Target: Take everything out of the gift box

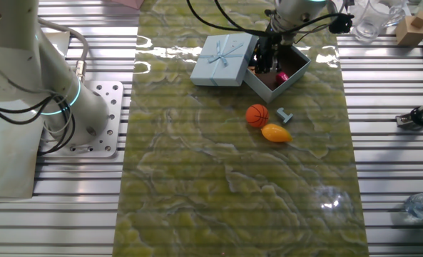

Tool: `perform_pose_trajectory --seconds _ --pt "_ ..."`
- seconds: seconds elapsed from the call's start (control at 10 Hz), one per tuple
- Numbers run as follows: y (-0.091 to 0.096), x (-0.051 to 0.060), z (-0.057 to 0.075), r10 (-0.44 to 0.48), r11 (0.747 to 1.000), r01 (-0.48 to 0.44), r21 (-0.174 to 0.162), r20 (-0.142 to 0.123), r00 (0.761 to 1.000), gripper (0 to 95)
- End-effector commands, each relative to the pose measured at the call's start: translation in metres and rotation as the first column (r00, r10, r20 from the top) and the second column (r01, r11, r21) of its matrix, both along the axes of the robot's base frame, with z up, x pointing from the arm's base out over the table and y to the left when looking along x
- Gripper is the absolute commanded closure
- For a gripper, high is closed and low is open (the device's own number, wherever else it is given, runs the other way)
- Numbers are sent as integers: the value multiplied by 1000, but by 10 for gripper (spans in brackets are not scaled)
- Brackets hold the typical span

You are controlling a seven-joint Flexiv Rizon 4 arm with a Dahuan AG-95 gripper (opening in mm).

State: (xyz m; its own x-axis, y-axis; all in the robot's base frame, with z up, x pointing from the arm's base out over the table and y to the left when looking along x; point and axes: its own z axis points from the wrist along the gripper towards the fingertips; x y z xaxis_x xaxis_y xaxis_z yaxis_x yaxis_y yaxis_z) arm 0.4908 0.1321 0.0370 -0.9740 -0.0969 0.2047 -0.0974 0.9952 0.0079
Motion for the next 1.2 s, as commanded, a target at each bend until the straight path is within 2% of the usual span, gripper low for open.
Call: perform_pose_trajectory --seconds 0.1,0.4,0.7,0.9,1.2 --pt "0 2 -2 -5 1000 6 -18 14 1000 950" --pt "0 2 -2 -23 1000 23 -20 14 1000 950" --pt "0 2 -2 -48 998 48 -44 14 999 950" --pt "0 2 -2 -46 998 46 -42 10 999 950" --pt "0 2 -2 -61 997 63 -50 28 998 950"
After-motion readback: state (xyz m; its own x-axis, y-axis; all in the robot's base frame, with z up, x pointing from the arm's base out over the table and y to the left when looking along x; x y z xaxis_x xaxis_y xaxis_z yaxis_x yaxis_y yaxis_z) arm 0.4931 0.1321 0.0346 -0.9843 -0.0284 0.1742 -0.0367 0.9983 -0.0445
